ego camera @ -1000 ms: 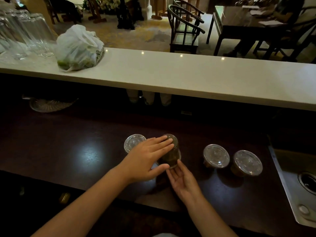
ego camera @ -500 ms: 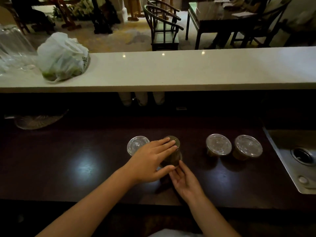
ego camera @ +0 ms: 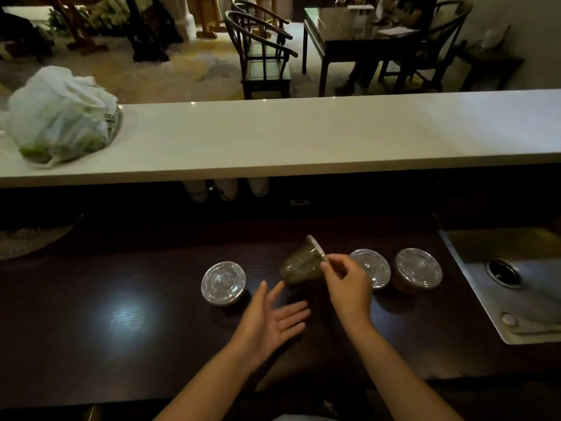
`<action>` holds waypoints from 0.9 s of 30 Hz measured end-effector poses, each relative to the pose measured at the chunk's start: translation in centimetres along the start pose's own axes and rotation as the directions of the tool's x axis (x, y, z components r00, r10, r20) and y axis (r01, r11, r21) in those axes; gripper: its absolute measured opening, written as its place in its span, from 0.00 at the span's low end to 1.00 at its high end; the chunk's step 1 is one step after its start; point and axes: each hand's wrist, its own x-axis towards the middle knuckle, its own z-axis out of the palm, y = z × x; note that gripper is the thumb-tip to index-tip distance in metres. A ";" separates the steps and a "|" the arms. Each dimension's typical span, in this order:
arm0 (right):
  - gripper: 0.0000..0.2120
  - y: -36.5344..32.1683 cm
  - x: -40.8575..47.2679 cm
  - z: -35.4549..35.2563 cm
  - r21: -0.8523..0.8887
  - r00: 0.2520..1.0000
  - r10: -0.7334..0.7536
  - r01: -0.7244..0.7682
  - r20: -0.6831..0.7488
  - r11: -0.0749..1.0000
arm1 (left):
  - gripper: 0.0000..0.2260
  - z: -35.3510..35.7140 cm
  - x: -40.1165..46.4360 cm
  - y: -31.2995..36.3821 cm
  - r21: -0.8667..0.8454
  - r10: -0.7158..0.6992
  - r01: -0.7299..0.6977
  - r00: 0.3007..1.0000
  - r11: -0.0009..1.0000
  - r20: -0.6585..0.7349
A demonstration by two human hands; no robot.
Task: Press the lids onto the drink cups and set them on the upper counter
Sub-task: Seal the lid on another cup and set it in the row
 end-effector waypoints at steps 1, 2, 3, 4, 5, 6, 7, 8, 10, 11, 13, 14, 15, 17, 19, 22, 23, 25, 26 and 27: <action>0.05 0.0 0.4 0.0 -0.073 0.996 -0.088 0.087 -0.007 0.994 | 0.22 0.5 0.2 0.3 -0.097 -0.013 0.015 1.000 0.995 0.023; 0.06 0.0 0.7 -0.1 -0.146 0.981 -0.192 0.189 -0.006 0.971 | 0.22 0.8 0.6 0.6 -0.168 -0.012 0.017 0.999 0.986 0.035; 0.06 0.0 0.9 0.0 -0.208 0.953 -0.304 0.299 0.008 0.932 | 0.23 1.3 0.9 0.9 -0.217 -0.008 0.017 0.999 0.976 0.042; 0.06 0.0 1.0 -0.1 -0.246 0.911 -0.412 0.407 0.032 0.880 | 0.23 1.5 1.4 1.0 -0.248 -0.012 0.020 0.999 0.969 0.036; 0.05 0.0 1.1 -0.2 -0.263 0.860 -0.506 0.504 0.064 0.823 | 0.23 1.8 1.8 1.2 -0.273 -0.020 0.028 0.999 0.962 0.031; 0.05 0.0 1.1 -0.3 -0.269 0.809 -0.580 0.583 0.101 0.767 | 0.24 2.0 2.2 1.2 -0.293 -0.035 0.041 0.999 0.955 0.023; 0.05 0.2 1.2 -0.3 -0.277 0.761 -0.633 0.644 0.140 0.713 | 0.24 2.1 2.6 1.1 -0.314 -0.051 0.054 0.999 0.948 0.017; 0.05 0.5 1.2 -0.4 -0.281 0.721 -0.669 0.690 0.182 0.667 | 0.25 2.1 2.9 1.0 -0.332 -0.067 0.066 0.998 0.941 0.009; 0.03 1.1 1.0 -0.3 -0.277 0.663 -0.701 0.747 0.261 0.604 | 0.27 1.8 3.4 0.7 -0.365 -0.101 0.093 0.995 0.926 -0.001; 0.02 1.4 0.9 -0.3 -0.273 0.644 -0.706 0.765 0.294 0.584 | 0.28 1.7 3.7 0.4 -0.379 -0.114 0.104 0.993 0.920 -0.004; 0.03 2.3 0.6 -0.2 -0.265 0.625 -0.701 0.780 0.343 0.566 | 0.29 1.2 4.3 -0.3 -0.403 -0.130 0.115 0.991 0.908 -0.010; 0.03 2.8 0.5 -0.2 -0.262 0.626 -0.690 0.779 0.363 0.569 | 0.29 1.0 4.6 -0.6 -0.414 -0.135 0.118 0.991 0.903 -0.012; 0.04 3.3 0.4 -0.1 -0.261 0.630 -0.675 0.775 0.383 0.575 | 0.30 0.8 4.9 -0.9 -0.422 -0.137 0.120 0.991 0.899 -0.010; 0.04 4.0 0.3 0.1 -0.262 0.632 -0.646 0.771 0.429 0.580 | 0.30 0.5 5.5 -1.4 -0.443 -0.140 0.116 0.990 0.889 -0.020; 0.06 4.2 0.1 0.2 -0.246 0.620 -0.623 0.775 0.477 0.582 | 0.30 0.2 5.9 -1.6 -0.466 -0.148 0.120 0.989 0.877 -0.023; 0.09 4.1 -0.2 0.2 -0.232 0.628 -0.610 0.764 0.483 0.602 | 0.29 -0.1 6.3 -1.8 -0.480 -0.145 0.123 0.989 0.868 -0.009; 0.10 4.0 -0.3 0.1 -0.227 0.632 -0.609 0.759 0.479 0.610 | 0.29 -0.2 6.4 -1.9 -0.478 -0.140 0.121 0.990 0.870 -0.004; 0.10 4.2 -0.4 0.0 -0.220 0.639 -0.608 0.753 0.471 0.620 | 0.28 -0.4 6.5 -2.1 -0.461 -0.123 0.113 0.992 0.880 0.008; 0.11 4.2 -0.5 -0.1 -0.217 0.640 -0.608 0.751 0.470 0.623 | 0.28 -0.4 6.4 -2.2 -0.449 -0.117 0.107 0.993 0.887 0.006; 0.11 4.3 -0.6 -0.2 -0.215 0.640 -0.605 0.750 0.473 0.625 | 0.27 -0.4 6.3 -2.2 -0.431 -0.110 0.099 0.994 0.897 0.000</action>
